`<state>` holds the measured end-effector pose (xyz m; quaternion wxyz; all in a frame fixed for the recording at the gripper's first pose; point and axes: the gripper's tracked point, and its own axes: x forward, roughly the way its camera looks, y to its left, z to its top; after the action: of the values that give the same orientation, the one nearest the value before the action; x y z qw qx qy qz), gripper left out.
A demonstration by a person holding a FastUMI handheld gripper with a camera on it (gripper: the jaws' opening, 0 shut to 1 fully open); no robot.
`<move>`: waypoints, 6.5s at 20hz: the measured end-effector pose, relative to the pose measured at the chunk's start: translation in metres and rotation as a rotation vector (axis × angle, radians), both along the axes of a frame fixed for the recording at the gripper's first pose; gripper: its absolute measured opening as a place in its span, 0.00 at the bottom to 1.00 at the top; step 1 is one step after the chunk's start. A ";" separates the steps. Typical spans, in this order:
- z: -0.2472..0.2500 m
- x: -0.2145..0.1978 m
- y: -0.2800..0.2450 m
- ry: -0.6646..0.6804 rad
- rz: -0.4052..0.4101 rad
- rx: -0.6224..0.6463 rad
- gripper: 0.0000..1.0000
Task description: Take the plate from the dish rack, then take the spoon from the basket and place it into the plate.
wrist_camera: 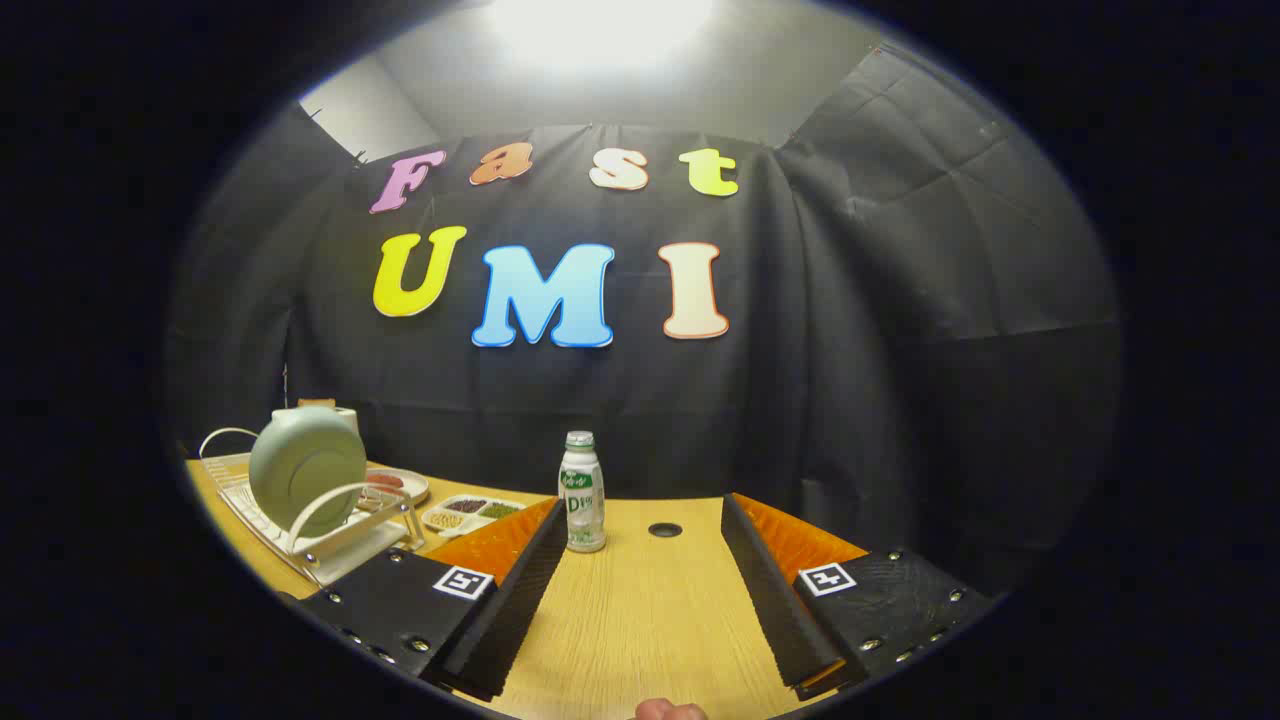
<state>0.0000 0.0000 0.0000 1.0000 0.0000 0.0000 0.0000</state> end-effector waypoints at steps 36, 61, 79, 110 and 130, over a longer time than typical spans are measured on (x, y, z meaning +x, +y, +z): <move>0.023 0.043 0.311 0.830 0.246 0.090 0.96; -0.049 0.067 0.330 1.101 -0.074 -0.085 0.27; 0.030 0.055 0.321 0.932 -0.025 -0.154 0.27; -0.135 -0.180 0.220 1.064 0.373 0.617 0.27; -0.162 -0.154 0.167 0.956 0.335 0.528 0.47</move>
<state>-0.1542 0.1667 -0.1622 0.8412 0.2499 0.4526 0.1583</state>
